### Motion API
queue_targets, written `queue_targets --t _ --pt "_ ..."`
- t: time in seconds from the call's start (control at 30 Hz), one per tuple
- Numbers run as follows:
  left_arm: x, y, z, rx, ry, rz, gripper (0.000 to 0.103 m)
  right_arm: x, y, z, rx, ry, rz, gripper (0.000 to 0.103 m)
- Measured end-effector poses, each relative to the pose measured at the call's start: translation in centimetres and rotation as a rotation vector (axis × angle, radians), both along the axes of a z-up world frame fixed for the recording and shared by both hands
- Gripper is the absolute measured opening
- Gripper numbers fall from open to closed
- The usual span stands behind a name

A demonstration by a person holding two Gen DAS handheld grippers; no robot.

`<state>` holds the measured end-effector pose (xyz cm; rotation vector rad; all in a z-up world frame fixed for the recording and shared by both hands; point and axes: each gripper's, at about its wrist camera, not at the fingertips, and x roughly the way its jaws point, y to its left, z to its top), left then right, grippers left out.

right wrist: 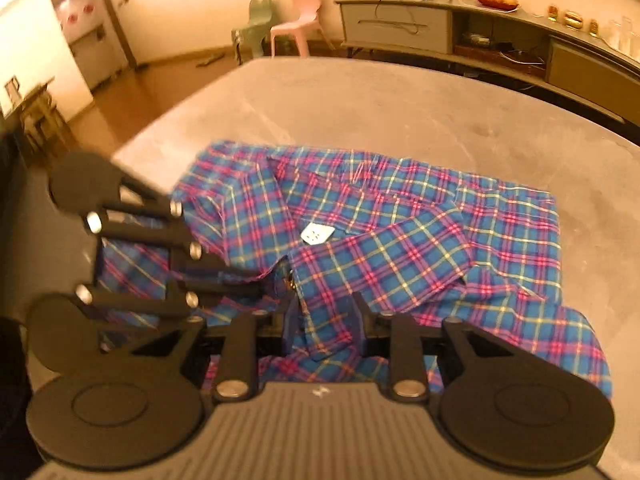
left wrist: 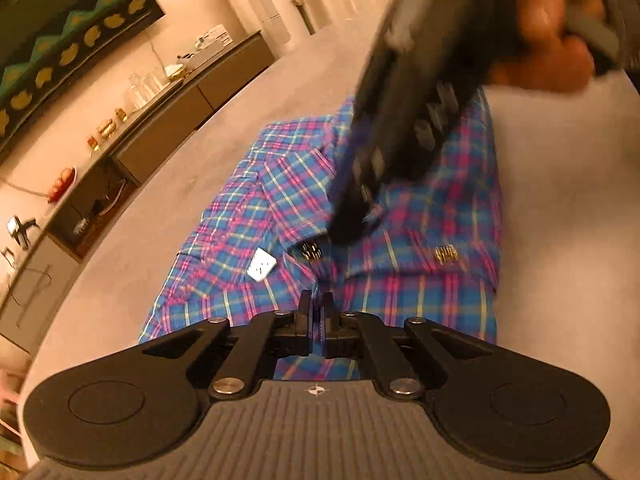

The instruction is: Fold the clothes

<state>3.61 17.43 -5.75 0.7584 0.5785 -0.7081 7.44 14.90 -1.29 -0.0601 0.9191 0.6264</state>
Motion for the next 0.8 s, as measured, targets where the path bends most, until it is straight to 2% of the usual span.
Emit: queue_targets --t 0.07,0.17,0.3,0.37,0.43,0.47,0.53,0.63,0.73,0.77,0.8 --pt "0.1 0.6 0.4 -0.035 0.006 0.010 0.008 -0.6 -0.4 1.0 0.030 -0.025 -0.034 0.029" --pt "0.3 2.0 2.2 -0.143 0.024 0.016 0.011 -0.8 -0.1 2.1 0.088 -0.071 -0.083 0.029" --pt "1.5 2.6 2.8 -0.224 0.052 0.066 0.021 0.2 1.8 1.1 0.048 -0.078 -0.082 0.026" --pt "2.0 2.4 2.2 -0.214 0.065 0.085 0.021 0.4 2.9 0.2 -0.002 -0.069 -0.061 0.024" --pt "2.1 1.9 1.3 -0.189 0.079 0.093 0.021 0.0 4.2 -1.4 -0.116 -0.072 -0.044 0.023" --pt "2.6 1.6 1.0 -0.176 0.083 0.100 0.021 -0.4 4.7 -2.3 -0.169 -0.086 -0.038 0.024" --pt "3.2 1.4 0.5 -0.157 0.092 0.114 0.021 -1.3 5.0 -3.0 -0.182 -0.154 -0.031 0.023" --pt "2.5 1.9 0.8 -0.173 0.088 0.143 0.027 -0.9 5.0 -2.9 -0.180 -0.148 -0.037 0.024" --pt "1.6 3.0 2.6 -0.282 0.068 0.130 0.029 -0.4 3.6 -1.9 -0.125 -0.091 -0.065 0.026" --pt "1.5 3.1 3.0 -0.313 0.060 0.130 0.040 -0.8 2.7 -1.5 -0.086 -0.095 -0.082 0.026" --pt "1.5 3.0 3.2 -0.333 0.056 0.132 0.046 -0.9 2.0 -1.1 -0.068 -0.100 -0.100 0.026"
